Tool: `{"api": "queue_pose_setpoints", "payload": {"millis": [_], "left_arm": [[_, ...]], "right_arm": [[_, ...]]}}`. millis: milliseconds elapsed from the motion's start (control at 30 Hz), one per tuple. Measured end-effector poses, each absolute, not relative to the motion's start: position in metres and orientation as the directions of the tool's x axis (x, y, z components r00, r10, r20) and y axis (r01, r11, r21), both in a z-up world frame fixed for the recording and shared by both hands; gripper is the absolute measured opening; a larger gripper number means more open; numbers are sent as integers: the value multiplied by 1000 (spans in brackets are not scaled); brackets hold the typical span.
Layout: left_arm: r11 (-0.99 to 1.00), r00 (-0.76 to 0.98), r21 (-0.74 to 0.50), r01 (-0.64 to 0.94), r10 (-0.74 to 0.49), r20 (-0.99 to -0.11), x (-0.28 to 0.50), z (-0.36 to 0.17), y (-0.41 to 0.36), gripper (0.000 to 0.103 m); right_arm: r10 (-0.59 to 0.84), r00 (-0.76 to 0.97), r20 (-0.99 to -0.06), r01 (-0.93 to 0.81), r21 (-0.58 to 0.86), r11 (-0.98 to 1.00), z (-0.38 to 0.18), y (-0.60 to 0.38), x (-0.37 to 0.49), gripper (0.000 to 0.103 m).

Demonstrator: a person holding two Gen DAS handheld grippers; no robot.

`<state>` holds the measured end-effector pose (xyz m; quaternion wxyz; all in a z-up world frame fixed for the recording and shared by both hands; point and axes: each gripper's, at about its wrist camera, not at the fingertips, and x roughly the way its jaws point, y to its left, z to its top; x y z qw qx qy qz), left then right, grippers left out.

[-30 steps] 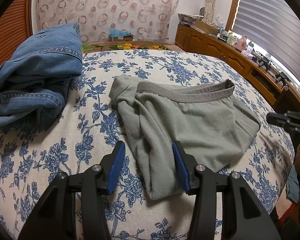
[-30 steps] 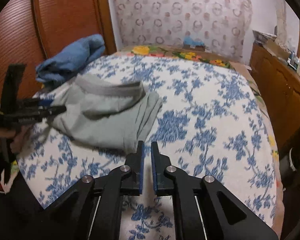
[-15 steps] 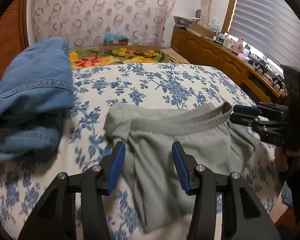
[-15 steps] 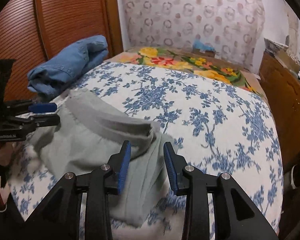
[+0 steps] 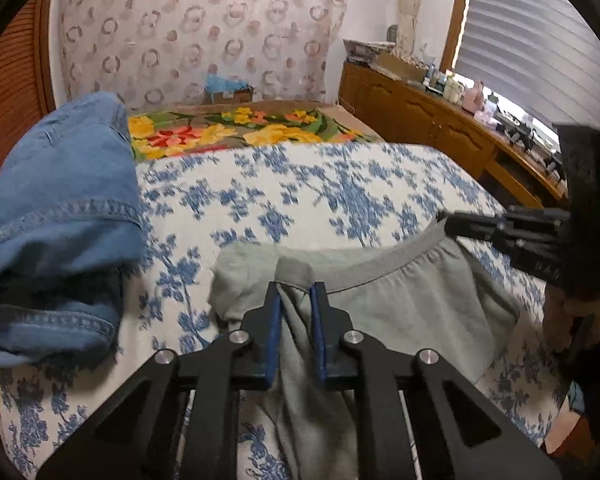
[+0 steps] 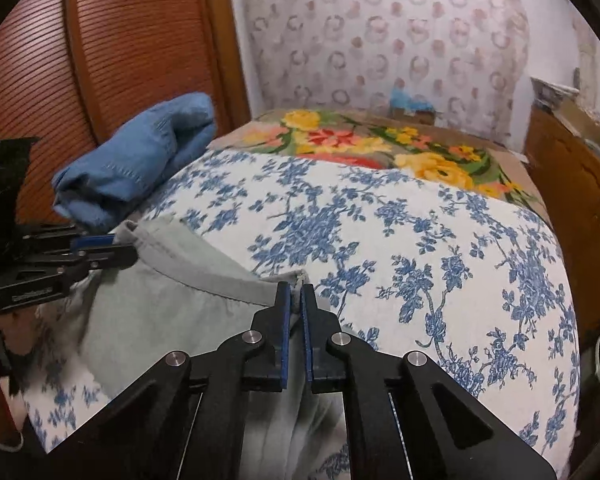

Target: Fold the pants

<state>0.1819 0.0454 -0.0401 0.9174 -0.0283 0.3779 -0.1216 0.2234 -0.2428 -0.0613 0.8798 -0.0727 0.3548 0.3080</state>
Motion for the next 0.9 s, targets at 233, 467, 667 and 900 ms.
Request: {"api": "queue_pose_setpoints", "payload": {"millis": [233, 467, 667, 900], "left_arm": [[976, 686, -131, 175, -217, -695, 192, -41, 46, 12], [981, 681, -103, 163, -187, -707, 179, -35, 43, 24], [979, 679, -82, 184, -187, -710, 160, -37, 39, 43], [986, 640, -58, 157, -146, -754, 164, -60, 38, 45]], "right_arm": [[462, 559, -688, -569, 87, 818, -69, -238, 230, 3], [454, 570, -685, -559, 82, 825, -61, -252, 214, 19], [443, 536, -719, -598, 47, 800, -70, -259, 183, 19], [327, 547, -771, -568, -55, 821, -86, -261, 178, 20]]}}
